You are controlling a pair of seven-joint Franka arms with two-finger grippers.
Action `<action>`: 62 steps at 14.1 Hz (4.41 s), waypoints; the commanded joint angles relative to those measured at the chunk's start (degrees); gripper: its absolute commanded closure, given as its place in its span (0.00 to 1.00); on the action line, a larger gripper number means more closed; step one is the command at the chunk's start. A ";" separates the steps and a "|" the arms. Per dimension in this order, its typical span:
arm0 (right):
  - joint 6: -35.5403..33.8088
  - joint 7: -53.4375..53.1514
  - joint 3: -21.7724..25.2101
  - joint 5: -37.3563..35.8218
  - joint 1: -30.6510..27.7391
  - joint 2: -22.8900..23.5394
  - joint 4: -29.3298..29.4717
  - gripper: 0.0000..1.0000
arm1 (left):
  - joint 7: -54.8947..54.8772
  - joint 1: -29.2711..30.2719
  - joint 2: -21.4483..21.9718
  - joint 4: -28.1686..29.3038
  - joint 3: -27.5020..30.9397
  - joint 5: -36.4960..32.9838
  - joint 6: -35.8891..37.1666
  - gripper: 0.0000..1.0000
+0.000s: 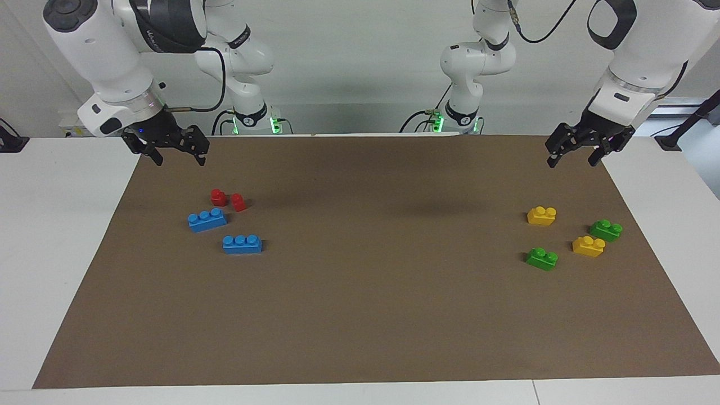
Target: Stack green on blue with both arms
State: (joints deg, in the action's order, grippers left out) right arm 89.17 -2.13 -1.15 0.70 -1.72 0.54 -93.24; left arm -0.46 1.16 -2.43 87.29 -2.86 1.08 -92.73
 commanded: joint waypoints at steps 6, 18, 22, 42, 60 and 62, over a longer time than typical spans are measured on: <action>0.12 0.98 -0.52 -1.14 -0.74 -0.54 -0.54 0.00 | -0.51 -0.54 1.47 1.83 0.40 -1.00 -1.14 0.00; 0.21 0.98 -0.52 -1.05 -0.74 -0.54 -0.36 0.00 | 8.76 0.25 1.47 4.11 0.32 -0.73 -4.03 0.00; 0.12 0.72 -0.52 -1.05 -1.09 -0.54 -0.54 0.00 | 25.90 0.33 1.03 5.78 0.32 -0.12 -7.72 0.00; 17.25 -48.39 -0.52 10.89 -5.13 11.32 -1.15 0.02 | 52.05 5.52 -11.89 11.05 0.40 2.43 -22.21 0.00; 20.16 -60.81 -0.52 28.22 -7.24 21.09 -5.98 0.02 | 66.90 5.08 -22.70 14.47 0.58 1.38 -38.66 0.00; 20.78 -60.28 -0.52 28.31 -7.24 21.26 -6.95 0.02 | 66.90 4.99 -22.18 16.59 0.58 1.38 -40.51 0.00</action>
State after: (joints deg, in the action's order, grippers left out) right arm 109.39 -64.55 -1.47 27.66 -8.59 22.20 -98.43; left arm 65.49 6.43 -25.45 100.99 -2.47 2.60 -130.29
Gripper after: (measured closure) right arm 0.004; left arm 0.000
